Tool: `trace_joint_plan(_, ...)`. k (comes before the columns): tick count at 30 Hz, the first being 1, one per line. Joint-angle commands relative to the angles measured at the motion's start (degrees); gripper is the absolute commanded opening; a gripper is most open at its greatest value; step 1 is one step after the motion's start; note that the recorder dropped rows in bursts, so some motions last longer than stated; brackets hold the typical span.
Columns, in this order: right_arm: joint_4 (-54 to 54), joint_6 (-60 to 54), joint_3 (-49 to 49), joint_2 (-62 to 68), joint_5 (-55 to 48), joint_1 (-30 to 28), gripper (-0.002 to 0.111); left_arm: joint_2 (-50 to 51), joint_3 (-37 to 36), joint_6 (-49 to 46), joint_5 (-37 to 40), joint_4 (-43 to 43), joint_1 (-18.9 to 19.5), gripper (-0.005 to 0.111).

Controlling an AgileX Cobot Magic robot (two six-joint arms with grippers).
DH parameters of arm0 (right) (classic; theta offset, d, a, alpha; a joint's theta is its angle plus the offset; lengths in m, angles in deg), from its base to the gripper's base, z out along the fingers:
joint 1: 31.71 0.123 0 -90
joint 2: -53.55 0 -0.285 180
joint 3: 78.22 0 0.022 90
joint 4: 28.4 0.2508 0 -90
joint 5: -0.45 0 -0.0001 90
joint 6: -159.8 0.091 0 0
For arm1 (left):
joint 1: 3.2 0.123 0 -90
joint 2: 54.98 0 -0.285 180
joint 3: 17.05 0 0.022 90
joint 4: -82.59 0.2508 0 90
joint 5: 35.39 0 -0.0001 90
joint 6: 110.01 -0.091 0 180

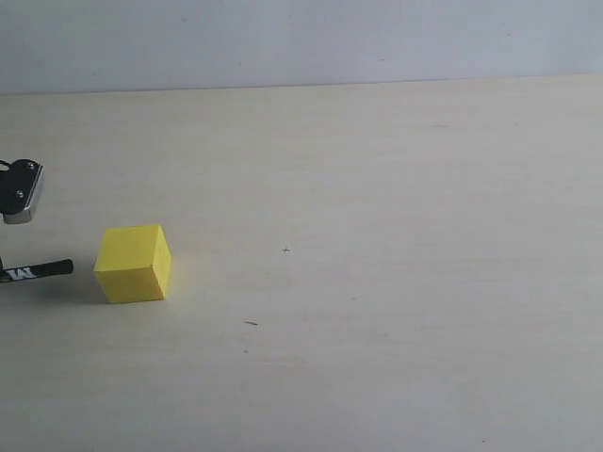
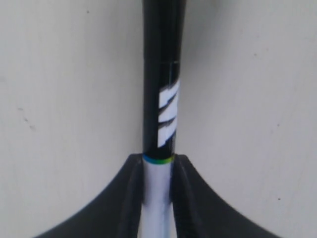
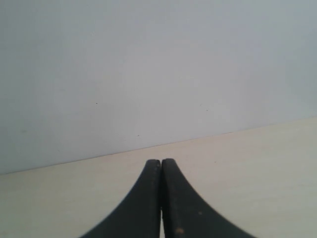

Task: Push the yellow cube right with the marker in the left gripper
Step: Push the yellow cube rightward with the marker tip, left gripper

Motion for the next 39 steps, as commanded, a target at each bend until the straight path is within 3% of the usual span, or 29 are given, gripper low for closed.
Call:
trace_joint_plan(1,-0.4,-0.2,-0.2,-0.3,0.0,-0.4,0.0,-0.6,0.0,0.1,-0.2,-0.1,-3.3,0.0)
trace_joint_plan(7,-0.4,-0.2,-0.2,-0.3,0.0,-0.4,0.0,-0.6,2.4,0.1,0.2,-3.4,-10.5,0.0)
trace_joint_plan(10,-0.4,-0.2,-0.2,-0.3,0.0,-0.4,0.0,-0.6,2.9,0.1,0.8,-2.9,-12.0,0.0)
trace_joint_plan(13,-0.4,-0.2,-0.2,-0.3,0.0,-0.4,0.0,-0.6,3.0,1.9,0.9,-1.2,-11.3,0.0)
trace_joint_plan(18,-0.4,-0.2,-0.2,-0.3,0.0,-0.4,0.0,-0.6,3.0,6.1,3.8,6.3,-7.0,0.0)
trace_joint_plan(22,-0.4,-0.2,-0.2,-0.3,0.0,-0.4,0.0,-0.6,3.0,6.1,3.9,6.3,-5.5,0.0)
trace_joint_plan(32,-0.4,-0.2,-0.2,-0.3,0.0,-0.4,0.0,-0.4,4.9,6.2,3.2,2.9,-19.5,0.0)
trace_joint_plan(39,-0.4,-0.2,-0.2,-0.3,0.0,-0.4,0.0,-0.4,5.3,10.9,8.9,2.9,-15.7,0.0)
